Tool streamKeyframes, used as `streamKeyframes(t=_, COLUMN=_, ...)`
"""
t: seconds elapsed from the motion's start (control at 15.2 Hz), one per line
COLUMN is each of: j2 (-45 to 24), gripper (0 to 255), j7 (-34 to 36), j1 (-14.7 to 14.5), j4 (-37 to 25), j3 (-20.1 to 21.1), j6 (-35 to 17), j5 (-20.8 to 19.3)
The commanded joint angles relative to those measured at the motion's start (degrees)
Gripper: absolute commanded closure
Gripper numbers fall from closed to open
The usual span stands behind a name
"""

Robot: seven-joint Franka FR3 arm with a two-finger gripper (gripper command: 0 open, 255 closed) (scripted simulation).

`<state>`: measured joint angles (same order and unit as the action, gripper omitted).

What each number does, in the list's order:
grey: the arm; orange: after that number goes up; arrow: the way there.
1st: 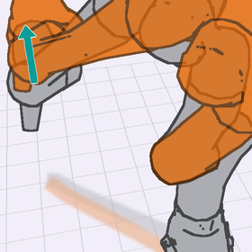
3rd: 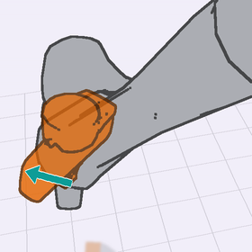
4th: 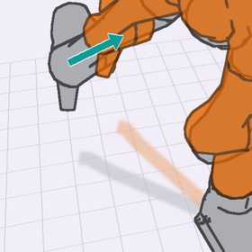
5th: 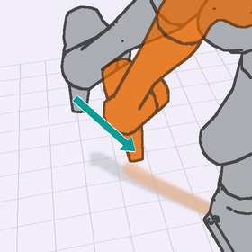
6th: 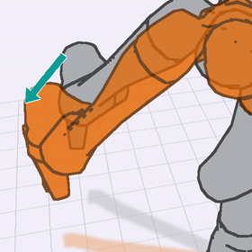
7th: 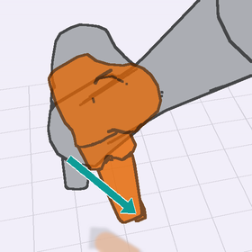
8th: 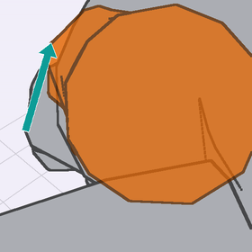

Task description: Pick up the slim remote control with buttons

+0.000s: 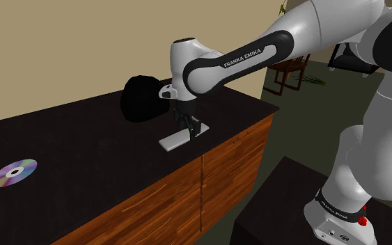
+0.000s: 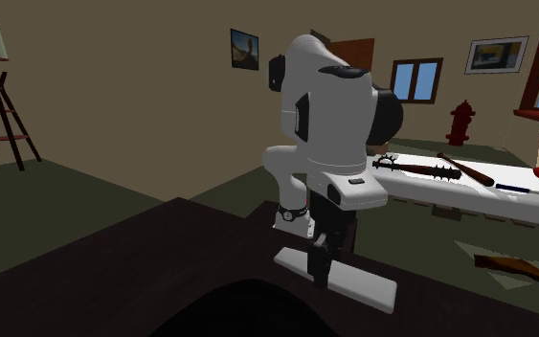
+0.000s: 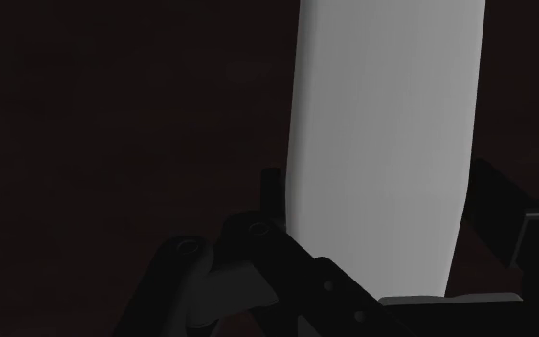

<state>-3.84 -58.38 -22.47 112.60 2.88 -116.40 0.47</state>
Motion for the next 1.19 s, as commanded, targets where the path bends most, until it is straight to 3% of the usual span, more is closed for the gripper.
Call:
streamKeyframes(t=0.0, j2=-0.1, gripper=255, j7=0.0, j1=0.0, j4=0.1, j3=0.0, j6=0.0, j5=0.0)
streamKeyframes(t=0.2, j2=-0.1, gripper=255, j7=0.0, j1=0.0, j4=0.0, j3=0.0, j6=0.1, j5=0.0)
streamKeyframes(t=1.12, j2=2.0, gripper=255, j7=0.0, j1=0.0, j4=-8.4, j3=0.0, j6=10.5, j5=0.1)
